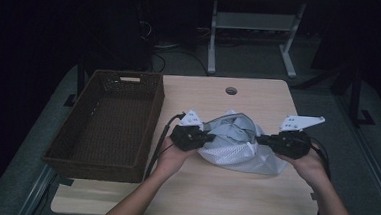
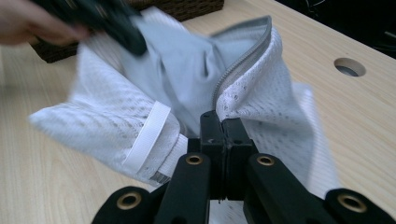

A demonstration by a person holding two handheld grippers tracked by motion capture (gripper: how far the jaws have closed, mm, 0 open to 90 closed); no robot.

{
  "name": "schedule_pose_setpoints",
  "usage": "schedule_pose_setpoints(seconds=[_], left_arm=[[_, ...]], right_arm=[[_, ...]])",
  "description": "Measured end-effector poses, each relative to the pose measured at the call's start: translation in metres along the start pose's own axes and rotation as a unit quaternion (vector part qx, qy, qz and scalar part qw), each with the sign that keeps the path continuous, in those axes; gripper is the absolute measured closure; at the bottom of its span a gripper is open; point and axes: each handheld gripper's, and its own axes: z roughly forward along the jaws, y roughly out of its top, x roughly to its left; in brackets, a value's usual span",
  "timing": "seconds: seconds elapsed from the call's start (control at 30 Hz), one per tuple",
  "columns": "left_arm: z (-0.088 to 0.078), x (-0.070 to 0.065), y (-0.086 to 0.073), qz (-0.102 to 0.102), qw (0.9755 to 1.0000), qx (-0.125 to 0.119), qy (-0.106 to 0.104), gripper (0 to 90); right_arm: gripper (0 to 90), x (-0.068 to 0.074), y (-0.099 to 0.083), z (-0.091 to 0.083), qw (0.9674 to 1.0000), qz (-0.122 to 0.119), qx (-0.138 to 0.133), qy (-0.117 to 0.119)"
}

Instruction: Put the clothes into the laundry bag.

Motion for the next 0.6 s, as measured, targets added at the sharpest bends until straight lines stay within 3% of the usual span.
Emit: schedule_pose_setpoints(seconds=[0.1, 0.23, 0.33, 0.47, 0.6], left_arm=[[0.002, -0.010, 0.014, 0.023, 0.9997, 0.000, -0.008, 80.9], [0.032, -0.020, 0.027, 0.036, 0.9991, 0.013, -0.019, 81.9], [0.063, -0.020, 0.026, 0.026, 0.9991, 0.022, -0.023, 82.2], [0.101, -0.019, 0.017, 0.012, 0.9984, 0.043, -0.034, 82.2], [0.126, -0.019, 0.008, -0.001, 0.9974, 0.051, -0.051, 81.3]], right_arm=[[88.8, 0.005, 0.009, 0.007, 0.9999, -0.015, 0.002, 0.001], [88.8, 0.014, 0.022, 0.012, 0.9994, -0.034, -0.005, 0.006], [88.9, 0.015, 0.026, 0.008, 0.9992, -0.037, -0.015, 0.007], [88.9, 0.010, 0.022, 0.002, 0.9994, -0.022, -0.024, 0.011], [88.8, 0.006, 0.018, 0.001, 0.9995, -0.019, -0.022, 0.012]])
